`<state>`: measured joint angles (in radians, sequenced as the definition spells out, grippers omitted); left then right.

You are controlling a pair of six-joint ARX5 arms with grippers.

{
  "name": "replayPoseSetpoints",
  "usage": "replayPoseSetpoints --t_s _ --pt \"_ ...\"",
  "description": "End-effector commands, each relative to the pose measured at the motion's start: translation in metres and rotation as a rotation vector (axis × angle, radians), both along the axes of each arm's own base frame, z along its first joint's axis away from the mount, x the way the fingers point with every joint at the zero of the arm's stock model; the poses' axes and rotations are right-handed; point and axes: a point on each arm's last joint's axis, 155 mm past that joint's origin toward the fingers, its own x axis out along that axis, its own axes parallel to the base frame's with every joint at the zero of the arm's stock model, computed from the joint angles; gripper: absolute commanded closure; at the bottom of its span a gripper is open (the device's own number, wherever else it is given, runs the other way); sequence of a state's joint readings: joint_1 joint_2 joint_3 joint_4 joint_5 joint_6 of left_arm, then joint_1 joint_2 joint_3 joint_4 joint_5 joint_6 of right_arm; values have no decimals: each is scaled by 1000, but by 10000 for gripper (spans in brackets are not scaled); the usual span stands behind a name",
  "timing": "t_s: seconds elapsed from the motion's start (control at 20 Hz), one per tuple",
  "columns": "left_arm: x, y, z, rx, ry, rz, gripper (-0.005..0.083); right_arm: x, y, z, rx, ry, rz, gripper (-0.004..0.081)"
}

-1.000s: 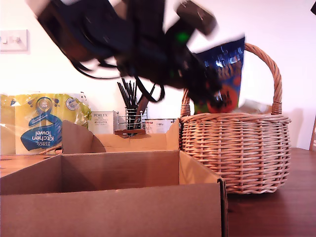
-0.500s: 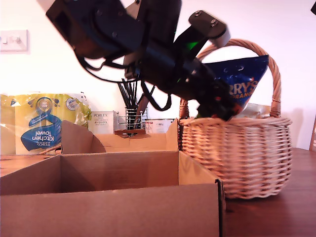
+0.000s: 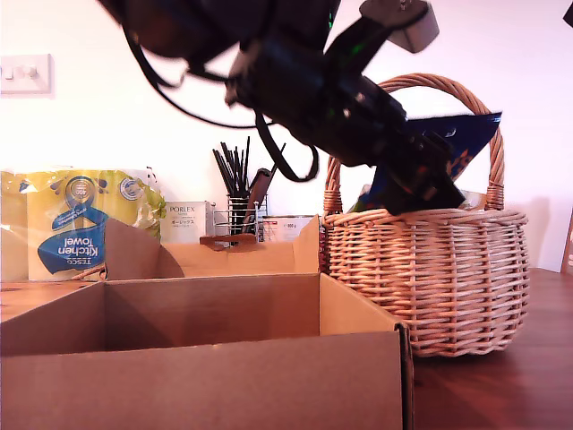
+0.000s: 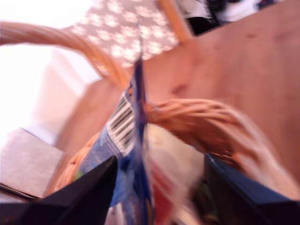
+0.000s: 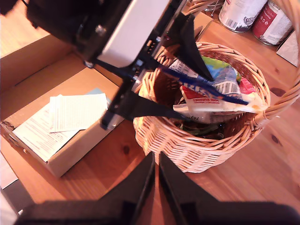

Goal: Move the bags of Easter eggs from the cardboard box on the left into the woven basket on the right side.

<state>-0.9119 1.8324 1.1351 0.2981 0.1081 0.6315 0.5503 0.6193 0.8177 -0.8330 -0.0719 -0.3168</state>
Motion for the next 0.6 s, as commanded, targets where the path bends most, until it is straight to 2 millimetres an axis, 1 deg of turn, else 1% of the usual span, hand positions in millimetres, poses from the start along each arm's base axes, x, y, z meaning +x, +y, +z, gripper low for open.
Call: replayPoseSetpoints --t_s 0.0,0.15,0.3,0.4,0.45,0.5,0.55 --pt "-3 2 17 -14 -1 -6 213 0 1 3 7 -10 6 783" --pt "-15 7 34 -37 41 -21 213 0 1 3 7 -9 6 783" --pt "-27 16 47 -38 89 -25 213 0 1 3 8 -9 5 783" --pt "-36 26 54 -25 125 -23 246 1 1 4 15 -9 1 783" --pt "-41 33 56 -22 168 -8 303 2 2 6 25 -15 -3 783" --pt "-47 40 59 -6 182 -9 407 5 4 11 52 -26 -15 783" --pt "-54 48 62 -9 231 13 590 11 8 18 84 -42 -27 783"
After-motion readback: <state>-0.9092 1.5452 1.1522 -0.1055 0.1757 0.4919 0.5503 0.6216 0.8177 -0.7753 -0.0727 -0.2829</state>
